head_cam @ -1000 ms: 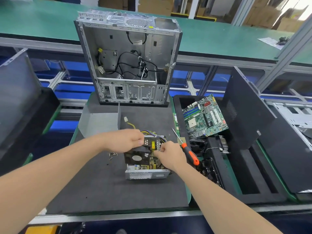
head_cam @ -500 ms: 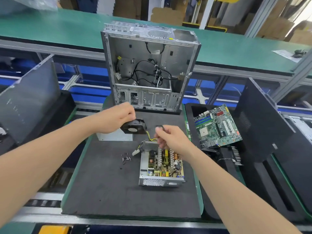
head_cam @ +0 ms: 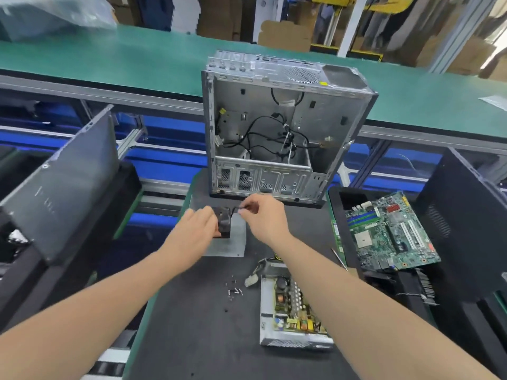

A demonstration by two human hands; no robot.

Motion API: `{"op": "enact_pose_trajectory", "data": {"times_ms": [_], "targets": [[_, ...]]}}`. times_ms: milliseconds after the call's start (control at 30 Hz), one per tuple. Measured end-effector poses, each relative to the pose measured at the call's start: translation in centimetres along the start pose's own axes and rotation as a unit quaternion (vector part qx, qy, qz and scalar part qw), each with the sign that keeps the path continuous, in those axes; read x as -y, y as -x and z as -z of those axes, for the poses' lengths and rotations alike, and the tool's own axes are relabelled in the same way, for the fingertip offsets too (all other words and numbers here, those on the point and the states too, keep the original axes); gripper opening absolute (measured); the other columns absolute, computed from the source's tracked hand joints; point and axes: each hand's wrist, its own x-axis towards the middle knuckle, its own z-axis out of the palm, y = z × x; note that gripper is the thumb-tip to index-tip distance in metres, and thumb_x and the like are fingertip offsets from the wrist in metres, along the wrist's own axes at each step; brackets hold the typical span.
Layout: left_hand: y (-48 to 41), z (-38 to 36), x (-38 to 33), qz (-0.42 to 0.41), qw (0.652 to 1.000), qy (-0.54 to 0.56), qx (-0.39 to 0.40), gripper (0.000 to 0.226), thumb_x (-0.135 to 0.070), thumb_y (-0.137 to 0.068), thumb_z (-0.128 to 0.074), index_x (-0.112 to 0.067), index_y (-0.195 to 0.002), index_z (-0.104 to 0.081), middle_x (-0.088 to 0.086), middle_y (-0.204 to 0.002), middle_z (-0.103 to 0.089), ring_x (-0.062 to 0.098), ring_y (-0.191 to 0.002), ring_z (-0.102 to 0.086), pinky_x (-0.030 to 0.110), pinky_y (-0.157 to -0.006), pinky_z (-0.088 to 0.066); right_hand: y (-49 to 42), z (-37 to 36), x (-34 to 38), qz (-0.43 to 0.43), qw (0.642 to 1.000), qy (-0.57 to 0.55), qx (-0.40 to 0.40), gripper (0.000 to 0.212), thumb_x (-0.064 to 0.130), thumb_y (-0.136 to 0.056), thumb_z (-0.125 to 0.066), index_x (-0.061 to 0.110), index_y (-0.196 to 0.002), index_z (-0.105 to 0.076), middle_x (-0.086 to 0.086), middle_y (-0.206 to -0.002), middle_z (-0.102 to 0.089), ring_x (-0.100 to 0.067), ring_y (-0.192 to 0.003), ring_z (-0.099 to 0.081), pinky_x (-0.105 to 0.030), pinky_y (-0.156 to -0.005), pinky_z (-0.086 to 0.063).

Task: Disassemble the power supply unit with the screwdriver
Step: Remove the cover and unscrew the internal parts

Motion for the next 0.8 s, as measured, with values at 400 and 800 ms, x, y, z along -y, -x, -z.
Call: {"op": "enact_pose_trajectory", "data": {"times_ms": [400,800], "targets": [[-1.1,-4.1,0.3,-0.049,0.998,-0.025,0.037,0.012,-0.021,-0.083,-0.073,-0.011,-0.088,-0.066,0.009,-0.083,-0.057,0.029,-0.073,-0.057,0.040,-0.070,-0.045,-2.0,-2.6,-2.7,0.034,0.988,0.138,0.069,0.014,0.022,-0.094,-0.065,0.024,-0.104,-0.076,0.000,-0.103,-0.058,-0.021,-0.100,-0.058,-0.038,-0.091,-0.050],[-1.9,-0.4,-2.3,0.064,0.958,0.273,-0.062,0.016,-0.030,-0.090,-0.070,-0.022,-0.089,-0.056,-0.010,-0.082,-0.053,0.020,-0.078,-0.052,0.037,-0.077,-0.042,0.1,3.7,-3.0,-0.015,0.993,0.082,0.086,0.020,0.022,-0.093,-0.060,0.029,-0.109,-0.069,0.007,-0.093,-0.065,-0.013,-0.087,-0.062,-0.026,-0.076,-0.047]]}}
